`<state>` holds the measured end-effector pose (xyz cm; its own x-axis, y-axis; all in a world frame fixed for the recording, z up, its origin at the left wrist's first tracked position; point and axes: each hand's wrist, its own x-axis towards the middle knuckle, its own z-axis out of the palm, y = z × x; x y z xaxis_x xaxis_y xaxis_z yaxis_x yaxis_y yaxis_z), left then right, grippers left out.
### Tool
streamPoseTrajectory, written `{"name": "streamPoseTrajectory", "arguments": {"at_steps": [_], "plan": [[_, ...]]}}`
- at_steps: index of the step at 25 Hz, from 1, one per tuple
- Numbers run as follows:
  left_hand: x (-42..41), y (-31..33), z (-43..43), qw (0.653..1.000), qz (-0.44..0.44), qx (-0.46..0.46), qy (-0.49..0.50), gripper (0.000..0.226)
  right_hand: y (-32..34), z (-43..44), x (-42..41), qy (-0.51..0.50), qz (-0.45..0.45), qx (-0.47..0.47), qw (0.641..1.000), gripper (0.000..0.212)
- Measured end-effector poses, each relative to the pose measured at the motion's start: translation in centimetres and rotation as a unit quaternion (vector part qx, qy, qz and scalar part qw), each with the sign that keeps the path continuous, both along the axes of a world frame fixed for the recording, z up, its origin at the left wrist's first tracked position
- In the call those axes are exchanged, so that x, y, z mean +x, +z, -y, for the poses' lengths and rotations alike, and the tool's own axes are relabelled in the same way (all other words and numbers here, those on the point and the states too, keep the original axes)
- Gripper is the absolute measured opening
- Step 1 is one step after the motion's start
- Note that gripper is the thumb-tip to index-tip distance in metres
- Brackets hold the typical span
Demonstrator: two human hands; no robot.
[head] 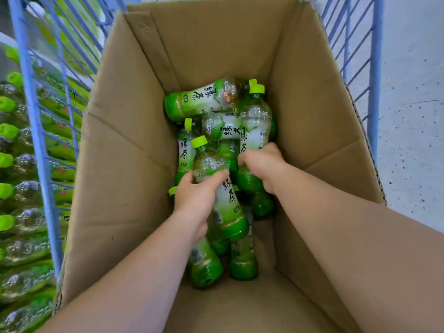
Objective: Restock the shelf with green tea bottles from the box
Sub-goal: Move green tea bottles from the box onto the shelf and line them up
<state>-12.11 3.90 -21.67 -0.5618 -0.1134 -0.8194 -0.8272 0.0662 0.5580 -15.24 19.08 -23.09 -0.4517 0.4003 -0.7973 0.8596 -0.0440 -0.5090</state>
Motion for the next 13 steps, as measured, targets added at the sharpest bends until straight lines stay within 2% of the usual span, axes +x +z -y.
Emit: {"name": "streamPoseTrajectory", "arguments": {"at_steps": [5,9,13], "plan": [[-0.7,0.0,2.1,0.999,-0.002,0.019,-0.028,0.060,0.4,-0.4,0.0,-0.017,-0.003,-0.046,0.999,0.065],[-1.0,0.9,2.4,0.999,0.034,0.034,0.017,0.061,1.1,-0.3,0.5,0.000,-0.009,-0.061,0.998,0.071],[-1.8,2.5,2.2,0.991,0.041,0.119,0.045,0.068,2.2,0.7,1.9,-0.011,-0.006,-0.129,0.992,0.049]]}}
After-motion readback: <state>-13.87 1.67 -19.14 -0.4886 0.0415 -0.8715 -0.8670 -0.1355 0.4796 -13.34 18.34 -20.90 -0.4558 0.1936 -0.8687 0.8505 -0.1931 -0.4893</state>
